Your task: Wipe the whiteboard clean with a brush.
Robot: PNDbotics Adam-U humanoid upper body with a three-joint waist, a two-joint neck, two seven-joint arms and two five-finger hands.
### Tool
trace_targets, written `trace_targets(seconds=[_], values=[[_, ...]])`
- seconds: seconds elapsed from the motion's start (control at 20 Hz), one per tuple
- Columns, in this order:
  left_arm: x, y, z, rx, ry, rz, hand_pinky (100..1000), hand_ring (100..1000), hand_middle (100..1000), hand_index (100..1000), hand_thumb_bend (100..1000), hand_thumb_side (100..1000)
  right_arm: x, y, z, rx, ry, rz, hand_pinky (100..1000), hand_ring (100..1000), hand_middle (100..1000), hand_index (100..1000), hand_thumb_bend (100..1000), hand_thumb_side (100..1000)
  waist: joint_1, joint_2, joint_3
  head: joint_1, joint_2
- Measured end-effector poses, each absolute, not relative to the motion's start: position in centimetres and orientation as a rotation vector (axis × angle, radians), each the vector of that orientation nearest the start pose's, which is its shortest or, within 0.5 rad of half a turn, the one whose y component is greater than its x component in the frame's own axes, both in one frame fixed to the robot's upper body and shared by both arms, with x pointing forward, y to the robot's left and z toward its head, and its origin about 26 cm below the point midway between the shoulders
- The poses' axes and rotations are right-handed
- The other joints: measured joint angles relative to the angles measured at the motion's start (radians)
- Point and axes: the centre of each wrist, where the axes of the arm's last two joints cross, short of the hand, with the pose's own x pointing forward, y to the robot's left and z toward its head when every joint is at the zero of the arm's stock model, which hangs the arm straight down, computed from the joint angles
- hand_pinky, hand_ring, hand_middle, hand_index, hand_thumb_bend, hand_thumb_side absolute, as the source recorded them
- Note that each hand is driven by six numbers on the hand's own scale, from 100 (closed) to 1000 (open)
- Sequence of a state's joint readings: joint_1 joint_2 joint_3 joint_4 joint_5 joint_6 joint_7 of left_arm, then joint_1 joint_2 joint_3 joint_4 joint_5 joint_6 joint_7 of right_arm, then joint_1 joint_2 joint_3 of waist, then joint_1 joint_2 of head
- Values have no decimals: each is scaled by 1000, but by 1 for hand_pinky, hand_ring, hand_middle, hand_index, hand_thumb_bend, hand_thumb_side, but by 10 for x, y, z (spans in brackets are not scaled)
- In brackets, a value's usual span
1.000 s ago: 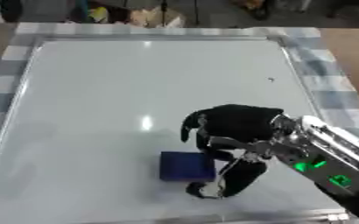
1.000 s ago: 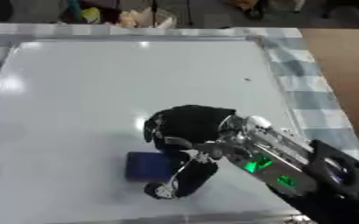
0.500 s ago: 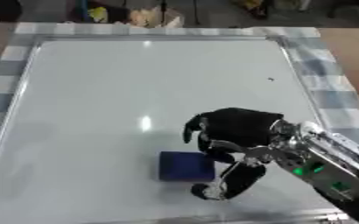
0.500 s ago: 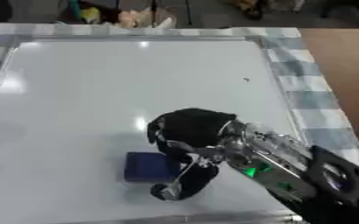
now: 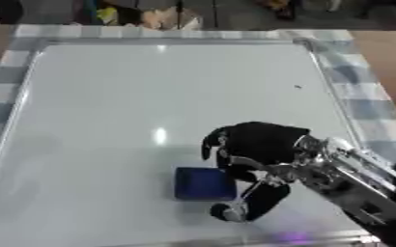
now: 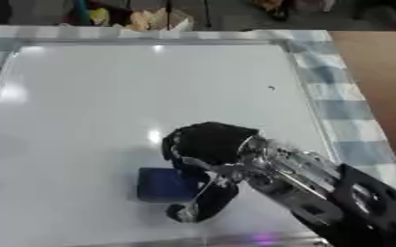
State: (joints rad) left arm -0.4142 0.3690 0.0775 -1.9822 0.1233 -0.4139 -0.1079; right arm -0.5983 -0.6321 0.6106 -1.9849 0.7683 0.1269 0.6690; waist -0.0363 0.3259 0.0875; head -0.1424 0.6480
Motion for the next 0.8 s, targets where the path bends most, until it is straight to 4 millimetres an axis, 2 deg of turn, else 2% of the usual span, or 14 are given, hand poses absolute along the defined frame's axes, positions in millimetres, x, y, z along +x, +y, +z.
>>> trace_targets(seconds=[0.8], values=[[309,274,240,-18,3414,638,447,588,558,739,143,984,289,-154,206,-673,-1502,2006,723,887,724,112,349,435,-2,10,8,-2,-8]])
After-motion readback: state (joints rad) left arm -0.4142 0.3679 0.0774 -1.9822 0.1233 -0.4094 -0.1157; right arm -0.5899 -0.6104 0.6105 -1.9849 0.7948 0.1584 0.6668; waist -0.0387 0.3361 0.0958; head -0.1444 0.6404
